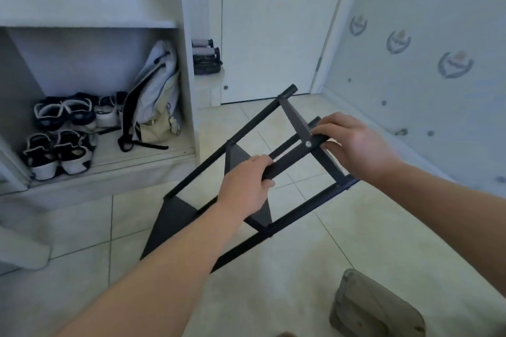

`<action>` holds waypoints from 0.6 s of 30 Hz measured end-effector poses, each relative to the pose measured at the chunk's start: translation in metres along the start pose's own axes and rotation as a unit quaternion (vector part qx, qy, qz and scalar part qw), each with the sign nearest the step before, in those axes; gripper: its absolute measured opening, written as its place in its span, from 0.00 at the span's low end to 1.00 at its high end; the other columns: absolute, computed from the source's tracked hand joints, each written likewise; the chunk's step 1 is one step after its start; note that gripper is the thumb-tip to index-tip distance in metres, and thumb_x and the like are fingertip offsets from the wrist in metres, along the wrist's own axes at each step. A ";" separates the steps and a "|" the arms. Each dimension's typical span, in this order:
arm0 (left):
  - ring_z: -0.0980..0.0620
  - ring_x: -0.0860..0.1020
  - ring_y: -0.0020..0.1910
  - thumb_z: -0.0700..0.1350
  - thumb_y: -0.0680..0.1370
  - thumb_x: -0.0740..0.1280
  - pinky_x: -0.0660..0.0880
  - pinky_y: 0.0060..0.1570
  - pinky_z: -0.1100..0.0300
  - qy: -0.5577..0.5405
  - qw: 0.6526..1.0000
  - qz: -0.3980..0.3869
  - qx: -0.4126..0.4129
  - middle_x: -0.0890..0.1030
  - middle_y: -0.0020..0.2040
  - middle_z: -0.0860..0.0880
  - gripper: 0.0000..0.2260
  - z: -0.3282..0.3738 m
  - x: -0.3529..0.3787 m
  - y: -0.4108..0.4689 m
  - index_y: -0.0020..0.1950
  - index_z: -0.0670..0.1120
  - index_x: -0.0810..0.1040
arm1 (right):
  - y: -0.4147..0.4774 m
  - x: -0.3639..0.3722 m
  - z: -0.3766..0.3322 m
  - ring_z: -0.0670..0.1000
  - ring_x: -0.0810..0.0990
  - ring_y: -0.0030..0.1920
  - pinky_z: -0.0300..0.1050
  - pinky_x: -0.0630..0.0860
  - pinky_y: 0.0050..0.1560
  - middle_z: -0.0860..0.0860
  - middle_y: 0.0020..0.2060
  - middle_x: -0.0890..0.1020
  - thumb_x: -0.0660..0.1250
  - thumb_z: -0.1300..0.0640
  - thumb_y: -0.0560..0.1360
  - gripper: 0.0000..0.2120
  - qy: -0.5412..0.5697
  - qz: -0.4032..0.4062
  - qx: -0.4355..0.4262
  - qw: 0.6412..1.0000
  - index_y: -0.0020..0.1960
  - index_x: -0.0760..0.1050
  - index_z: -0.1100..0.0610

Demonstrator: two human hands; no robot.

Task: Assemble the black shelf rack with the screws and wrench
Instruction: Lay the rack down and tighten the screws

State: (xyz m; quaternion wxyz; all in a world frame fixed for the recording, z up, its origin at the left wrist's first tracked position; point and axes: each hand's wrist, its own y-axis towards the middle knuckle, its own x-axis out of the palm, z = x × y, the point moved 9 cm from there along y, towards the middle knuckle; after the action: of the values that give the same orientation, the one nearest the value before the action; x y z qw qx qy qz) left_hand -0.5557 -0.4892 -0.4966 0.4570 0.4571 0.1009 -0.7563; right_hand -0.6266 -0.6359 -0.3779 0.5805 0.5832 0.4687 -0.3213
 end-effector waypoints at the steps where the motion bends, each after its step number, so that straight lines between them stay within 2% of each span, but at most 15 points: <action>1: 0.54 0.78 0.50 0.47 0.79 0.69 0.72 0.47 0.59 -0.023 1.000 0.019 -0.001 0.78 0.55 0.57 0.12 0.001 -0.004 0.002 0.62 0.52 0.74 | 0.008 -0.010 -0.007 0.66 0.80 0.55 0.64 0.78 0.55 0.61 0.57 0.81 0.72 0.73 0.74 0.14 -0.003 0.005 -0.016 1.000 0.58 0.82 0.65; 8: 0.57 0.78 0.50 0.42 0.77 0.72 0.76 0.53 0.62 -0.206 0.970 0.115 -0.055 0.79 0.51 0.56 0.10 -0.018 -0.011 0.011 0.56 0.52 0.76 | 0.060 -0.020 -0.060 0.65 0.78 0.58 0.59 0.76 0.61 0.61 0.60 0.79 0.67 0.75 0.76 0.15 -0.043 -0.006 -0.107 0.993 0.60 0.81 0.66; 11: 0.55 0.78 0.50 0.41 0.77 0.72 0.77 0.55 0.60 -0.233 0.962 0.124 -0.078 0.75 0.52 0.55 0.11 -0.032 -0.005 0.011 0.55 0.52 0.75 | 0.071 -0.006 -0.074 0.63 0.78 0.59 0.60 0.77 0.59 0.59 0.62 0.79 0.67 0.74 0.76 0.15 -0.043 -0.014 -0.113 0.993 0.61 0.81 0.65; 14: 0.57 0.77 0.47 0.41 0.77 0.72 0.75 0.52 0.64 -0.240 0.957 0.128 -0.100 0.71 0.49 0.57 0.13 -0.050 0.001 0.009 0.52 0.55 0.73 | 0.075 0.010 -0.082 0.61 0.79 0.60 0.59 0.79 0.58 0.58 0.62 0.79 0.67 0.74 0.75 0.16 -0.022 -0.010 -0.108 0.994 0.62 0.80 0.65; 16: 0.58 0.77 0.46 0.40 0.77 0.72 0.74 0.50 0.66 -0.251 0.951 0.139 -0.115 0.72 0.49 0.55 0.13 -0.061 0.002 0.007 0.52 0.56 0.72 | 0.077 0.018 -0.087 0.60 0.80 0.60 0.59 0.79 0.57 0.57 0.63 0.79 0.68 0.74 0.75 0.17 -0.001 0.001 -0.095 0.995 0.63 0.79 0.65; 18: 0.54 0.78 0.46 0.38 0.77 0.72 0.76 0.51 0.63 -0.263 0.943 0.155 -0.129 0.74 0.50 0.52 0.12 -0.071 -0.001 0.006 0.53 0.53 0.74 | 0.082 0.024 -0.094 0.60 0.81 0.59 0.59 0.79 0.56 0.57 0.63 0.79 0.67 0.73 0.76 0.17 0.023 0.023 -0.084 0.996 0.64 0.78 0.65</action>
State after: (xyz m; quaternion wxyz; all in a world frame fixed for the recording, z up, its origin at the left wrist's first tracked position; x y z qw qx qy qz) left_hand -0.5088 -0.4517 -0.5344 0.6343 0.1891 0.0019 -0.7496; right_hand -0.5591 -0.5310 -0.3576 0.6236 0.5503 0.4936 -0.2544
